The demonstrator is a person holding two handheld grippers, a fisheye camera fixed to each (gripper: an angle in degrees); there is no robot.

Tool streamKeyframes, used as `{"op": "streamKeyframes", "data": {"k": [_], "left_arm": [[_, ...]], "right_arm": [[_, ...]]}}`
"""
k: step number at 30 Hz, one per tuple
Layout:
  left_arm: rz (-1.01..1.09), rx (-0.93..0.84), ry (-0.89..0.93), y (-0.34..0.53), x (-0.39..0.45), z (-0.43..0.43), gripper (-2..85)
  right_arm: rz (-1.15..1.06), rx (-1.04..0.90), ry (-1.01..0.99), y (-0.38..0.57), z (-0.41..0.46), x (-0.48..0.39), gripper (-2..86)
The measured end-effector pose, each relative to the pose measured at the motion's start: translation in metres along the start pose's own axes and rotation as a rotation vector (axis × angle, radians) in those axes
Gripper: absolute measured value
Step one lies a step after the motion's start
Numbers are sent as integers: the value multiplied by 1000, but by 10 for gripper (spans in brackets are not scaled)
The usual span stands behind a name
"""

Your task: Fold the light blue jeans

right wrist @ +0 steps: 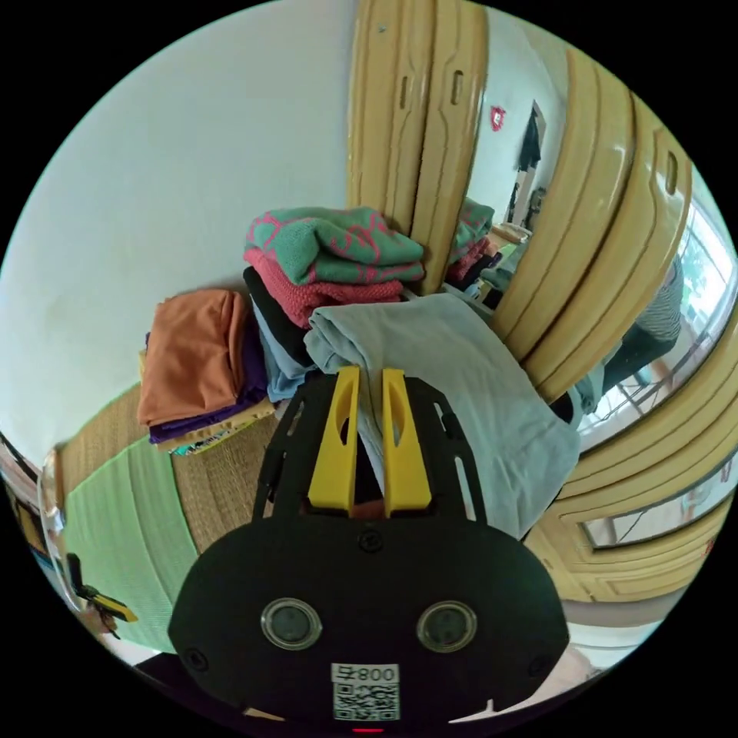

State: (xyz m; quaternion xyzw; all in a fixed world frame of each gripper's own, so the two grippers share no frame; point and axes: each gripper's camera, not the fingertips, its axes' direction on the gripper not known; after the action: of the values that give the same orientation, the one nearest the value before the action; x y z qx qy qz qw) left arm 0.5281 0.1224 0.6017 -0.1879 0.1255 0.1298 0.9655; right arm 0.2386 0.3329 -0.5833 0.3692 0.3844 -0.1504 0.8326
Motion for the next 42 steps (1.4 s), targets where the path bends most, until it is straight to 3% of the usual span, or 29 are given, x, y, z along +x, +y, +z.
{"op": "streamKeyframes", "data": {"k": [5, 13, 21, 27, 35, 42], "left_arm": [[0, 26, 44, 15, -31, -4, 8], [93, 16, 85, 48, -72, -1, 23], [280, 50, 113, 74, -108, -3, 44], [436, 173, 102, 116, -129, -23, 68], [562, 371, -11, 250, -159, -60, 84], [529, 551, -180, 392, -196, -93, 110]], "right_arm": [[176, 83, -202, -23, -16, 78, 42], [119, 295, -534, -45, -112, 130, 25], [-71, 436, -775, -101, -205, 91, 17], [-151, 530, -965, -146, -251, 57, 16], [-268, 560, -1122, -231, -330, -26, 15], [-198, 463, -1256, -282, -374, -83, 16]]}}
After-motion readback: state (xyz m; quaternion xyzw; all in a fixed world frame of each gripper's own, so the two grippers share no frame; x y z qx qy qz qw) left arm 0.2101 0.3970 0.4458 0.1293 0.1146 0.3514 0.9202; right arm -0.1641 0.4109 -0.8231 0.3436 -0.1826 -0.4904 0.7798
